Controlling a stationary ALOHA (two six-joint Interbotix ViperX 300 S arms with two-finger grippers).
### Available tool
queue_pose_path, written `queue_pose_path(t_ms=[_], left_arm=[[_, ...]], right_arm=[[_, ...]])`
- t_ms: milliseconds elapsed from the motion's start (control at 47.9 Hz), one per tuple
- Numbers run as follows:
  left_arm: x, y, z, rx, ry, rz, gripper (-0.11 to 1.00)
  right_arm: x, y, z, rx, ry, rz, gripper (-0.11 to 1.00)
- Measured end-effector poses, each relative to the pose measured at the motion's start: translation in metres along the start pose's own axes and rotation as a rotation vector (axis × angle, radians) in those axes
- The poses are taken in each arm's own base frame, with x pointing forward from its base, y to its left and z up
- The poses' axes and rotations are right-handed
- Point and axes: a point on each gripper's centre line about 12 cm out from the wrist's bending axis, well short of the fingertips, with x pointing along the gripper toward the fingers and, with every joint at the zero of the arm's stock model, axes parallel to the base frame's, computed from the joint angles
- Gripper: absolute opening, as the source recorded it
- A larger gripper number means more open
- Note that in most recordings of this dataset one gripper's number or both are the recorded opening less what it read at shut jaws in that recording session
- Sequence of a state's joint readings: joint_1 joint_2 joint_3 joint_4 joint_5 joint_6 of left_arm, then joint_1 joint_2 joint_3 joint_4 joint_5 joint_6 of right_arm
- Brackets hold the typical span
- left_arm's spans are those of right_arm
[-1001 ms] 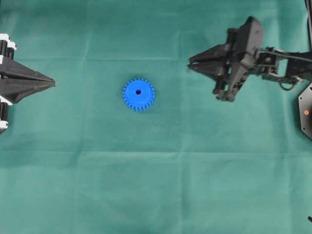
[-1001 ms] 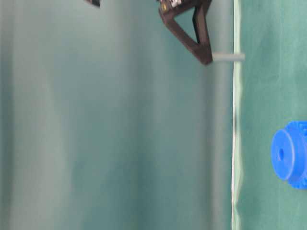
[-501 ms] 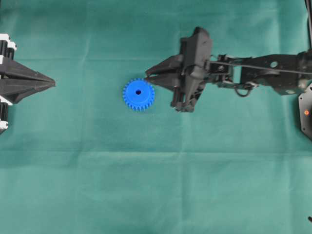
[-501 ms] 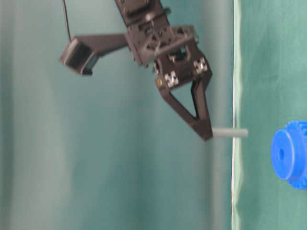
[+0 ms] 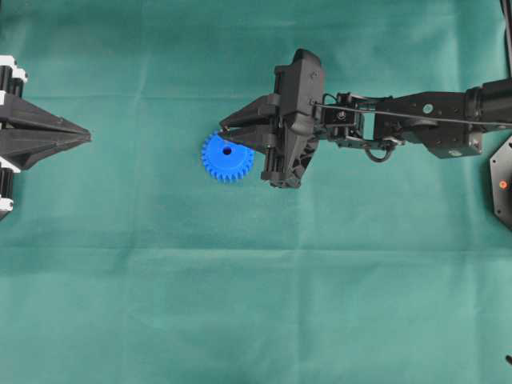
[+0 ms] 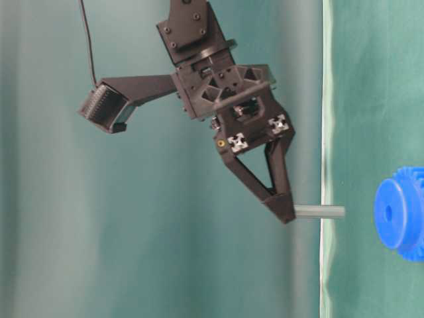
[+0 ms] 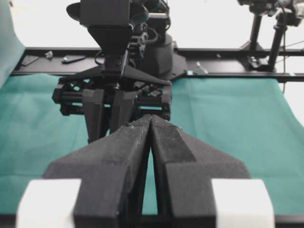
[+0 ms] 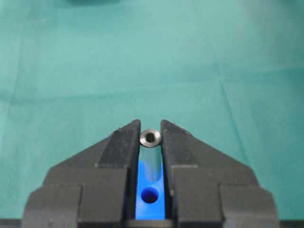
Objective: Insert the shaft placed at a random location into the center hole of the medium gear at another random location.
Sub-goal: 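Lift the shaft and carry it left over the blue gear's center hole, then align and lower the shaft into the blue gear's center hole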
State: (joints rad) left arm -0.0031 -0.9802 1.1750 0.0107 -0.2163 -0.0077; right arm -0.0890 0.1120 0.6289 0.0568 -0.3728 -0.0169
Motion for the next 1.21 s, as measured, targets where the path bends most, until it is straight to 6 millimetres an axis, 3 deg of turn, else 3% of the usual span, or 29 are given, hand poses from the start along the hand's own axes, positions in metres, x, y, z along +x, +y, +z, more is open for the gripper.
queue_pose_path(t_ms=[522,1001,1210], left_arm=[[0.000,0.000,0.000,0.001,0.000,0.000,0.00],[0.000,0.000,0.000,0.000,0.002,0.000,0.00],[0.000,0.000,0.000,0.000,0.000,0.000,0.00]], right_arm=[[0.017,-0.001,-0.030,-0.001,0.051,-0.005,0.13],[0.017,0.000,-0.031,0.001,0.044,-0.003,0.13],[0.011,0.000,-0.016,0.003,0.006,-0.002,0.13]])
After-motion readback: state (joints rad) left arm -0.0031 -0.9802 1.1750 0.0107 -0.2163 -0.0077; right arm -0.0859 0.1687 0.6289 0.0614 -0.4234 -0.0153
